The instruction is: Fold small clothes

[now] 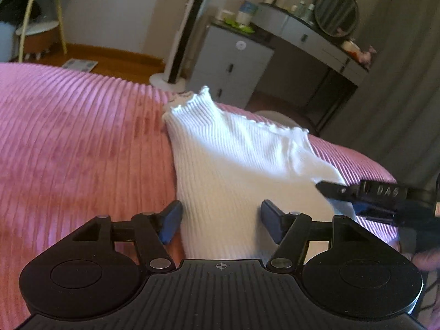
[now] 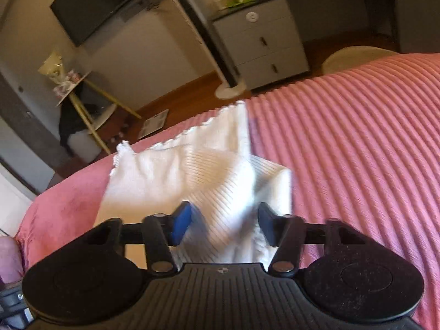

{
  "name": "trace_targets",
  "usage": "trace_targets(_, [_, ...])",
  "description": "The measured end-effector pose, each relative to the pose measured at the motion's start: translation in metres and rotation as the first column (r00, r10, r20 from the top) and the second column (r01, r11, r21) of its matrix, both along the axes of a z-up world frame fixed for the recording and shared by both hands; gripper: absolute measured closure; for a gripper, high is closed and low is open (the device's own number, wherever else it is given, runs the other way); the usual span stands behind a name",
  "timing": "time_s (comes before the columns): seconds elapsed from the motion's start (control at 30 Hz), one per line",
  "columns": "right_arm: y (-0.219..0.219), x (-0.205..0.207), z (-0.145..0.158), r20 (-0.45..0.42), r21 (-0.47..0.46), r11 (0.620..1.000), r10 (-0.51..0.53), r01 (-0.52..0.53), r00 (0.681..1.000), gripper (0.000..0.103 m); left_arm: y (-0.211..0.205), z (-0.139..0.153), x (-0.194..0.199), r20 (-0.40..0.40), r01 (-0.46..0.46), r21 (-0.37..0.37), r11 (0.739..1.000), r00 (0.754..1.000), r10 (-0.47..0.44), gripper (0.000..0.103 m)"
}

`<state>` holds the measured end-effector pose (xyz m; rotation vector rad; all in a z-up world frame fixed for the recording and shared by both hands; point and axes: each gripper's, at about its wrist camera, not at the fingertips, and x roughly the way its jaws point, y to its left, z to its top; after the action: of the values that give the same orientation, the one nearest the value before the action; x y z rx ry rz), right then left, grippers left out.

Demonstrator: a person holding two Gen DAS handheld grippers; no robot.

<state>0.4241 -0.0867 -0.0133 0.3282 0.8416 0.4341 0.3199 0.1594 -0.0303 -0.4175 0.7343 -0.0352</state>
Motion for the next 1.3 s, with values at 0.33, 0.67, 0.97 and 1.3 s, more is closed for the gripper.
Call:
trace_targets(0.33, [0.015,-0.006,-0.024,0.170,-0.354,0.930,-0.036,0.095,0.985,0.084,-0.028,-0.015,0.010,-0.012,0.127,0.112,0.986,0.992,-0.127,0.025])
trace_targets(0.67, [-0.003,-0.112,0.015,0.321,-0.235,0.971,0.033,0.046,0.946,0.080,-0.022,0.005,-0.035,0.038,0.103,0.100,0.990,0.994,-0.107,0.027])
trace_targets(0.97, [0.011,-0.109,-0.020,0.235,-0.287,0.958,0.048,0.022,0.971,0.077,-0.048,-0.010,-0.037,-0.080,0.108,0.199,0.974,0.992,-0.094,0.025])
trace_targets(1.3, [0.002,-0.115,-0.002,0.175,-0.201,0.978,0.099,-0.063,0.980,0.074,-0.046,-0.011,-0.038,-0.101,0.101,0.240,0.966,0.992,-0.079,0.025])
